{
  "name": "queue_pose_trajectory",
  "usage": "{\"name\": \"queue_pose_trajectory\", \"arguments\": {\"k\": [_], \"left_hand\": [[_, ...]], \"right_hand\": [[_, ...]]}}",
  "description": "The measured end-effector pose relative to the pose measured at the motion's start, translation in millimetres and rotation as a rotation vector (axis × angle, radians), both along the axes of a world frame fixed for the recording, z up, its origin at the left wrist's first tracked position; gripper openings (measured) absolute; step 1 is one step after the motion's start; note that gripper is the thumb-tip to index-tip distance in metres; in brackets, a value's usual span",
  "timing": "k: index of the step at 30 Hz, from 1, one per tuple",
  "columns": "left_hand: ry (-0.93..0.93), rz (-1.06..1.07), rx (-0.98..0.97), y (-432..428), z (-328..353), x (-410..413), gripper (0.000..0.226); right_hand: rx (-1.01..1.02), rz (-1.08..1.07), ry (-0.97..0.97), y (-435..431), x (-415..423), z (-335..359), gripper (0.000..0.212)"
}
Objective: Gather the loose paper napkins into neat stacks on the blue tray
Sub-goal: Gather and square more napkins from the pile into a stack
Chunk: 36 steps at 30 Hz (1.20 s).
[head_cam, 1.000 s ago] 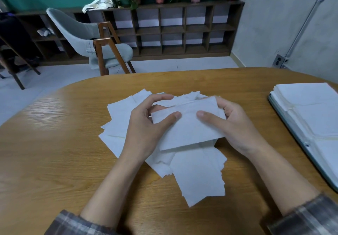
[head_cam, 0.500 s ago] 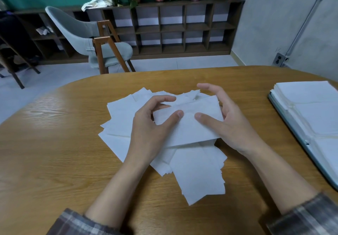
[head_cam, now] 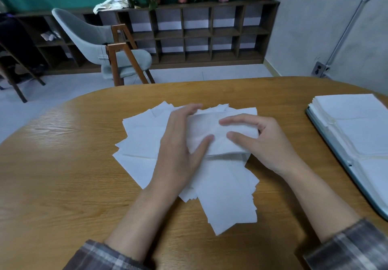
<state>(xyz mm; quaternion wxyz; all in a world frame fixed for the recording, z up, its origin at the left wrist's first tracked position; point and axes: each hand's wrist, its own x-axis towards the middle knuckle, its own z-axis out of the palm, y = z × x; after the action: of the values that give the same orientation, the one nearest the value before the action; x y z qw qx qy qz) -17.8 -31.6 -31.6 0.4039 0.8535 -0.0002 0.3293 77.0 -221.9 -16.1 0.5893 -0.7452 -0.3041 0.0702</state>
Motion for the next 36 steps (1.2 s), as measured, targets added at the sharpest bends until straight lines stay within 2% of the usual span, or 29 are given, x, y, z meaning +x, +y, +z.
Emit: {"name": "queue_pose_trajectory", "arguments": {"k": [2,5,7,12,15,18,21,22,25,28,30,32,35,36], "left_hand": [[-0.011,-0.087,0.250,-0.7,-7.1,1.9,0.056],[0.125,-0.305,0.431,-1.0,-15.3,2.4,0.037],[0.241,-0.354,0.524,-0.6,-19.2,1.7,0.029],[0.288,-0.344,0.523,2.3,-18.9,3.3,0.027],[0.270,-0.350,0.497,2.2,-18.8,3.3,0.016],[0.218,-0.345,0.392,-1.7,-14.0,1.5,0.008],[0.170,-0.328,0.116,-4.6,-3.0,-3.9,0.007],[0.168,-0.309,0.020,-5.0,1.1,-5.7,0.007],[0.129,-0.266,-0.179,-2.8,7.3,-6.4,0.007],[0.101,-0.232,-0.259,1.6,10.2,-5.7,0.008],[0.113,-0.206,-0.284,5.6,11.1,-4.8,0.010],[0.122,-0.167,-0.293,10.7,10.8,-3.7,0.011],[0.111,-0.090,-0.319,15.3,10.1,-2.2,0.012],[0.102,-0.061,-0.319,16.0,9.5,-1.7,0.012]], "right_hand": [[-0.042,-0.130,-0.047,0.8,5.6,-7.6,0.028],[-0.053,-0.252,-0.065,-1.6,11.9,-13.8,0.030],[-0.066,-0.286,-0.076,-2.5,11.6,-12.6,0.030],[-0.094,-0.289,-0.085,-0.4,8.5,-10.2,0.031],[-0.092,-0.287,-0.089,-1.3,9.4,-10.2,0.031],[-0.044,-0.267,-0.066,-2.0,8.3,-7.5,0.027],[0.058,-0.197,0.005,-2.7,5.8,0.7,0.015],[0.104,-0.174,0.071,-2.4,5.1,2.8,0.017],[0.165,-0.127,0.280,-2.3,2.0,7.5,0.043],[0.221,0.051,0.396,-5.9,2.3,6.4,0.078],[0.248,0.144,0.425,-8.6,4.9,4.5,0.090],[0.233,0.169,0.372,-7.7,5.6,3.5,0.079],[0.101,0.086,0.231,-2.9,-0.2,0.8,0.028],[0.070,0.053,0.196,-0.8,-2.9,1.5,0.017]]}}
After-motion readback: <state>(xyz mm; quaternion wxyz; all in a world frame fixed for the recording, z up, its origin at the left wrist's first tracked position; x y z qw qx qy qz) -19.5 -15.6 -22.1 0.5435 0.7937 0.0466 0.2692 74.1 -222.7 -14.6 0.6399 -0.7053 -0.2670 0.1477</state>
